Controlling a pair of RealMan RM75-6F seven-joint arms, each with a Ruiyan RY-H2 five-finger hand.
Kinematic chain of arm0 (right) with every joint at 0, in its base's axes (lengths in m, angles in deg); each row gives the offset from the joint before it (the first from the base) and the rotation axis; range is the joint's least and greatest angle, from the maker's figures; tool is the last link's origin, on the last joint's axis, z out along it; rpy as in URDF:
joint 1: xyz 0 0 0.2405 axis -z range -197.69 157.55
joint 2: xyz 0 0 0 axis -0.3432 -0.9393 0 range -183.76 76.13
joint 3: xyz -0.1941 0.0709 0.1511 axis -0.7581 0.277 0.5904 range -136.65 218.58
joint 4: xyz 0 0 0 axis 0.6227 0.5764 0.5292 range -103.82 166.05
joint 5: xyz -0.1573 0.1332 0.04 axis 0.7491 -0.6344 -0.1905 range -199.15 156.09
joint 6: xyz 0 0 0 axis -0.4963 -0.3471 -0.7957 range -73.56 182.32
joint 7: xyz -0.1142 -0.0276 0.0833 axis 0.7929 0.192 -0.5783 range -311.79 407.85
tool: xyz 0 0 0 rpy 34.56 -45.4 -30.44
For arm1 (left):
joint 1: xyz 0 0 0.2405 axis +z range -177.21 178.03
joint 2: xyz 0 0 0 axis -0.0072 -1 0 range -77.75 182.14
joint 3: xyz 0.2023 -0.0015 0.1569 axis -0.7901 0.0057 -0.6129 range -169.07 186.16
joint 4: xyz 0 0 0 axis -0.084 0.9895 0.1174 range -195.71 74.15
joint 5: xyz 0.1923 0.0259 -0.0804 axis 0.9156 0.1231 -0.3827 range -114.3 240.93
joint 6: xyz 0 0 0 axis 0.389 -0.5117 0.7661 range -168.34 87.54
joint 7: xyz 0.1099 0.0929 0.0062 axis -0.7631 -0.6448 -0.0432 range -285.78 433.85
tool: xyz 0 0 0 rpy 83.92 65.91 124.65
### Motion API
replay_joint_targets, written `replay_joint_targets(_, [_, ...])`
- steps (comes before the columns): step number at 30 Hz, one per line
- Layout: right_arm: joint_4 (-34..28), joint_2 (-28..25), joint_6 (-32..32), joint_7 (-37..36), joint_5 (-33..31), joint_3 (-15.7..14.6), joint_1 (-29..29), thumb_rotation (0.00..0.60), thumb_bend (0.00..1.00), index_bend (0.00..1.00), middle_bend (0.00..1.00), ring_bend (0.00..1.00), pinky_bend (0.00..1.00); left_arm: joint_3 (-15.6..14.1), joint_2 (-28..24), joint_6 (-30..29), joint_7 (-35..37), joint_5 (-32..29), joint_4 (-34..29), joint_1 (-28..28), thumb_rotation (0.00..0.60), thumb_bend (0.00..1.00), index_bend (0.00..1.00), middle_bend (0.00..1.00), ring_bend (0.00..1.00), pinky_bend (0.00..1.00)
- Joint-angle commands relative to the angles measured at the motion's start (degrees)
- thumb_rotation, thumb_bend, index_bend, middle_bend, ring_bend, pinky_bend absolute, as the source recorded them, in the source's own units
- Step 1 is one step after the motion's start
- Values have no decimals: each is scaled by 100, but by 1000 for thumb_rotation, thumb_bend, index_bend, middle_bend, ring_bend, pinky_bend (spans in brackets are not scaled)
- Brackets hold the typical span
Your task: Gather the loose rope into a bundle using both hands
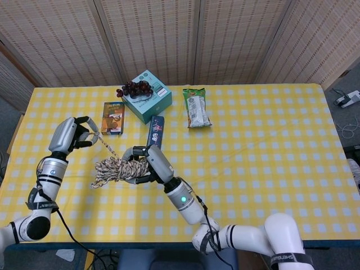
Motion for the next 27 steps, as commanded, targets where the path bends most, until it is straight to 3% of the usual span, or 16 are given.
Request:
replay_joint_targets(1, [58, 43, -61, 52, -26, 75, -10, 600, 221, 938, 739, 585, 658, -64, -17, 25, -9, 51, 36, 51, 600, 397, 738, 1000, 982, 1000])
replay_joint_targets(27, [587, 377, -465, 352, -292, 557, -154, 600, 220, 938, 739, 601, 660, -562, -69, 89, 187, 893, 227, 515, 600, 397, 769, 1000, 1000, 1000])
